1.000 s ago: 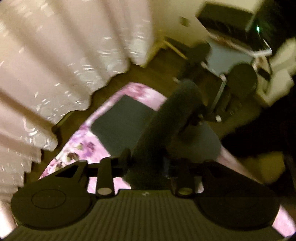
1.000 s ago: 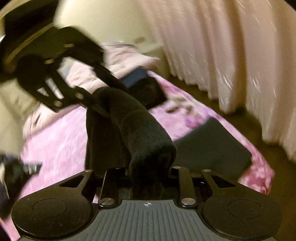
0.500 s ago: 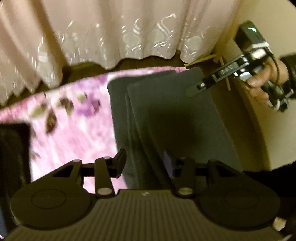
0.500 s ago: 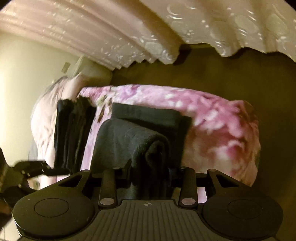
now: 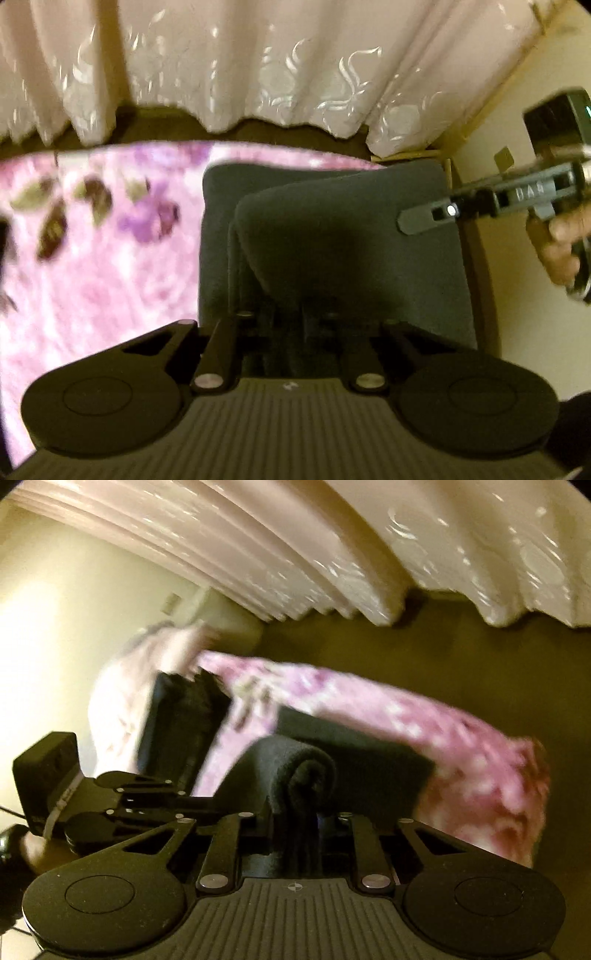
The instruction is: Fold clothes
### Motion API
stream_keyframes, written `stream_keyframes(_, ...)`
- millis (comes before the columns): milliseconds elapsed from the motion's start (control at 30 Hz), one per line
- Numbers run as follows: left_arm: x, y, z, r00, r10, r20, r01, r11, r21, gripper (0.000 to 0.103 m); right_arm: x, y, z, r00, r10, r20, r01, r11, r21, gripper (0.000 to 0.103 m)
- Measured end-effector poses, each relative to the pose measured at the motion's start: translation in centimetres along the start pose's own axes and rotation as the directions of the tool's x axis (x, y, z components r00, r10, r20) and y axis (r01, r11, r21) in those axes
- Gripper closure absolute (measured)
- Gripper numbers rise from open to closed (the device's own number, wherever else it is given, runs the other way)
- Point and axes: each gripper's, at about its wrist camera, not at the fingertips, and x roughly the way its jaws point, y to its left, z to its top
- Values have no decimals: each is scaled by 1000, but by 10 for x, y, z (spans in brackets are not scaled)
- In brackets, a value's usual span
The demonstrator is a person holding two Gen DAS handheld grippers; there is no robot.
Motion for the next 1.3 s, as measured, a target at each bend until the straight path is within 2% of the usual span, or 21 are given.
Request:
stream_keyframes(67,-16,1,5,998,20,51,-19,1000,-11,93,2,-4,4,1000,10,25,-10,1000,7,84)
stream_keyframes(133,-19,7,12,996,39,74,-38,999,-17,93,13,-21,3,999,-37,6,37,999,34,84)
stream_keyframes(233,3,16,18,998,44,44,-43,999,-32,93,18,-39,0,998,-67,-16,68,995,73,83)
stream_keyframes(300,17,21,19,999,38,26,-36,998,-53,84,20,-50,-2,996,-83,-30,85,991,99,78)
stream_keyframes(400,13,23,14,999,35,36,-32,996,-84,81,12,-45,1,993,-117,-36,119,991,67,74)
stream_keyframes(567,-27,43,-7,995,88,49,-79,983,-163,82,-4,-36,5,982,-188,-29,189,982,26,69)
stream_keyframes(600,-38,48,-15,993,106,47,-96,980,-177,81,-7,-31,5,980,-197,-22,197,980,15,67)
stream_keyframes(667,-59,54,-31,990,134,43,-123,973,-196,80,-14,-21,2,976,-216,-4,216,976,-7,55)
stream_keyframes(700,-69,56,-40,989,144,42,-133,971,-201,76,-17,-15,-2,973,-229,7,229,973,-17,44)
stream_keyframes(867,-104,37,-97,992,122,32,-117,986,-123,73,-30,20,-39,964,-264,35,266,961,-75,43)
stream_keyframes(967,-103,12,-127,996,87,30,-87,996,3,71,-30,49,-71,965,-262,32,264,954,-146,43)
stream_keyframes(1067,-93,-5,-153,997,75,35,-78,992,99,65,-22,80,-110,974,-228,-9,220,950,-220,43)
stream_keyframes(1133,-82,-1,-161,997,56,50,-59,995,82,65,-11,96,-132,978,-202,-47,182,945,-274,43)
stream_keyframes(1167,-77,3,-163,997,38,60,-42,997,65,66,-3,103,-144,979,-192,-67,163,937,-308,43)
stream_keyframes(1233,-73,15,-165,996,-24,86,22,999,25,79,15,113,-163,976,-198,-90,151,916,-372,43)
stream_keyframes(1267,-71,23,-165,995,-34,93,34,999,9,95,23,115,-170,973,-214,-91,163,905,-393,43)
stream_keyframes(1300,-70,32,-165,994,-40,104,40,999,-4,95,32,115,-177,968,-236,-88,180,894,-411,43)
